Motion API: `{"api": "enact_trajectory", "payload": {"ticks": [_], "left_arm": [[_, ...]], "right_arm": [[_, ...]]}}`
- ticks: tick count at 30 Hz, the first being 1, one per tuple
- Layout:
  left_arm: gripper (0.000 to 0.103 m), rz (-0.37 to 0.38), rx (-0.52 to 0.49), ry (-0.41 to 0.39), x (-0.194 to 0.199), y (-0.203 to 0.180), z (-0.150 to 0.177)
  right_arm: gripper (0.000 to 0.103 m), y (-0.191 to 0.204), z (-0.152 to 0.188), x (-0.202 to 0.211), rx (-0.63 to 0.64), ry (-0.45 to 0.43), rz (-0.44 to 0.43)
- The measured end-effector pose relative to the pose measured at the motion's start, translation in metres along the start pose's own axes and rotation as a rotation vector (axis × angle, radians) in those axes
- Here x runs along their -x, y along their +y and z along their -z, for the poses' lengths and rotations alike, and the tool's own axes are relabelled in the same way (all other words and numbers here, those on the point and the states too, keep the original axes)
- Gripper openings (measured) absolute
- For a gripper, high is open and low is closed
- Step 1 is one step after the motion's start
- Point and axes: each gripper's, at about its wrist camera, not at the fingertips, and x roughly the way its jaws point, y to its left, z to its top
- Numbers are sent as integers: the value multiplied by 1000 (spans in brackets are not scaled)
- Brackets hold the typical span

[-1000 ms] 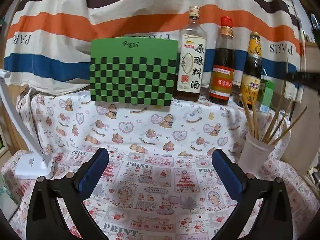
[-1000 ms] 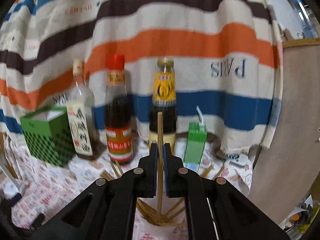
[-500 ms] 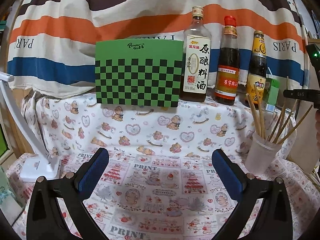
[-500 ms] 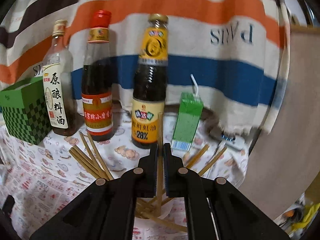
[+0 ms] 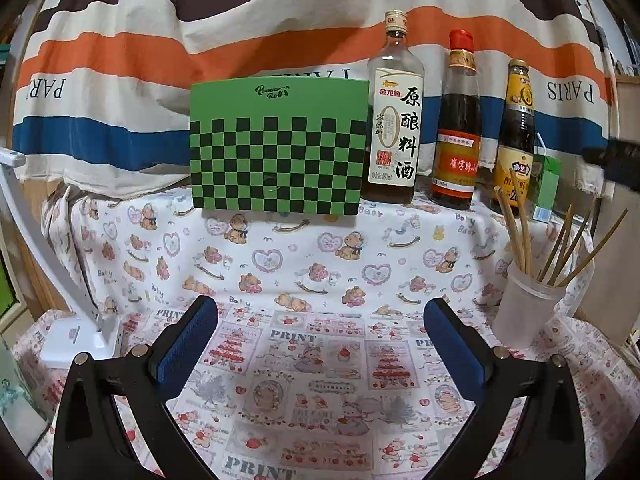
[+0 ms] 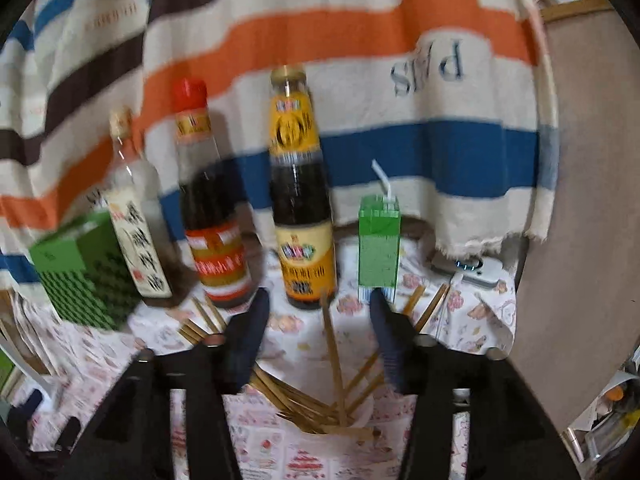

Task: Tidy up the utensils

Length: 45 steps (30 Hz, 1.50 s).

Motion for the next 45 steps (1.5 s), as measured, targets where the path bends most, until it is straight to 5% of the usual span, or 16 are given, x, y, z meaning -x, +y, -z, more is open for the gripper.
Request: {"api": "enact_trajectory", "payload": {"ticks": [2, 9, 16, 27, 45], "left_arm": [[102, 3, -4, 3, -1, -1, 1], [102, 34, 17, -46, 7, 0, 1], [102, 77, 21, -76, 10, -4, 5], [102, 86, -28, -49, 2, -20, 18], [102, 54, -81, -50, 0, -32, 24]], "right_arm": [[58, 7, 0, 18, -2, -41, 29], [86, 16, 26, 63, 14, -131, -136], [86, 15, 82, 62, 77, -196, -89], [86, 1, 132, 18, 89, -64, -143], [88, 0, 140, 4, 87, 2, -113]]}}
